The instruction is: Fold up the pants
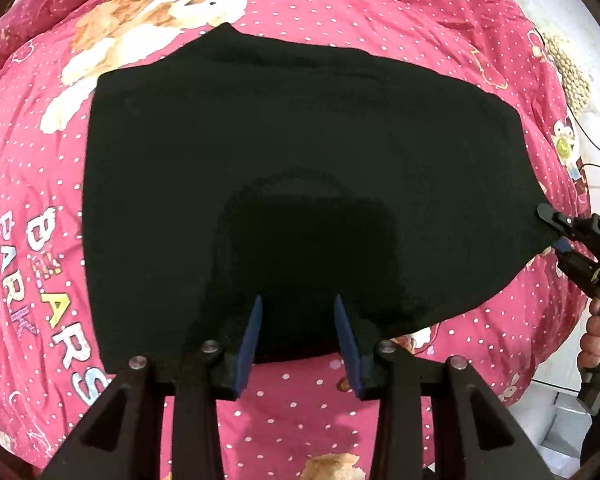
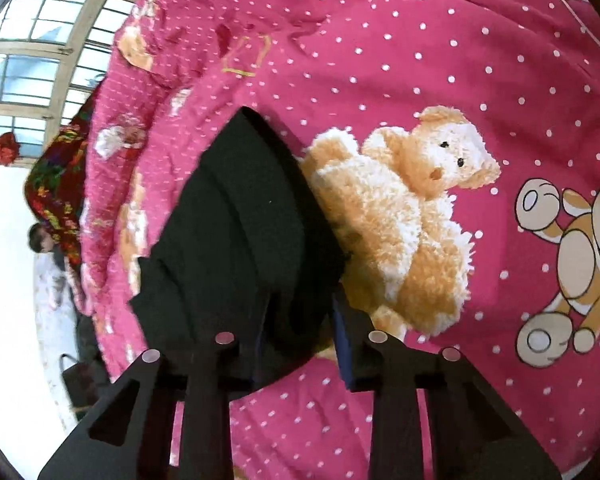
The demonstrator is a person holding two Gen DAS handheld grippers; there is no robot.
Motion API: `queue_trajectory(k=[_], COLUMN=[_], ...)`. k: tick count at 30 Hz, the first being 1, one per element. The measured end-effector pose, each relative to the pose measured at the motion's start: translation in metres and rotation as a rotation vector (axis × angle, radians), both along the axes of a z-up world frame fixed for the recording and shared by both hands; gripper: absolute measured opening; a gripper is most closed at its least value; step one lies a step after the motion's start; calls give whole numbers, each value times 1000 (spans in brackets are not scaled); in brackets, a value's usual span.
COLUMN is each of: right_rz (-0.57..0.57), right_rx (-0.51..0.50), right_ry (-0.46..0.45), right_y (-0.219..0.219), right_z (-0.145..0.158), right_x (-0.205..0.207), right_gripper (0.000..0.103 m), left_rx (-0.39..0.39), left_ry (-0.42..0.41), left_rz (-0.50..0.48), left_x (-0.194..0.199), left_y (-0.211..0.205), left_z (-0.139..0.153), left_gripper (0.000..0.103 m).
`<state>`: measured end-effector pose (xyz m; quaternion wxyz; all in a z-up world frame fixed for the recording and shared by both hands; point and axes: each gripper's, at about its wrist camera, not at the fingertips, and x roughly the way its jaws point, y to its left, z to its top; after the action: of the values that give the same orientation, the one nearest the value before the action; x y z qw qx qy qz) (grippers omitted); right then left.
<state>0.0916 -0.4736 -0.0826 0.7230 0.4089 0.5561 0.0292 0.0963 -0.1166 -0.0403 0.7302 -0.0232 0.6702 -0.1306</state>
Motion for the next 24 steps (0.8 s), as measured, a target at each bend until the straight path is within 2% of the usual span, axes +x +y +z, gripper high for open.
queue_trajectory(k=[5,7,11,16,19,24], right_rz=[32,27,25,65,157,273], right_rx=[31,30,27,-6,-52,-72], right_ry=[70,86,4,-79,-136,-185], right_y=[1,3,11,30,60,114], right_z=[-24,-24,9,52,81,101], right_x=[16,22,19,18,26,35], right_gripper=[29,29,21,19,19,19], left_rx=[12,14,1,-7,-8,-18], left_ry=[-8,-18,-46,-64,-58,-61], left_rz=[4,8,31,63,89,113], left_x=[0,0,0,2,1,3], left_y=[7,9,16,25,36,58], left_z=[12,18,30,33,34,39], left_gripper=[40,40,40,40,40,40])
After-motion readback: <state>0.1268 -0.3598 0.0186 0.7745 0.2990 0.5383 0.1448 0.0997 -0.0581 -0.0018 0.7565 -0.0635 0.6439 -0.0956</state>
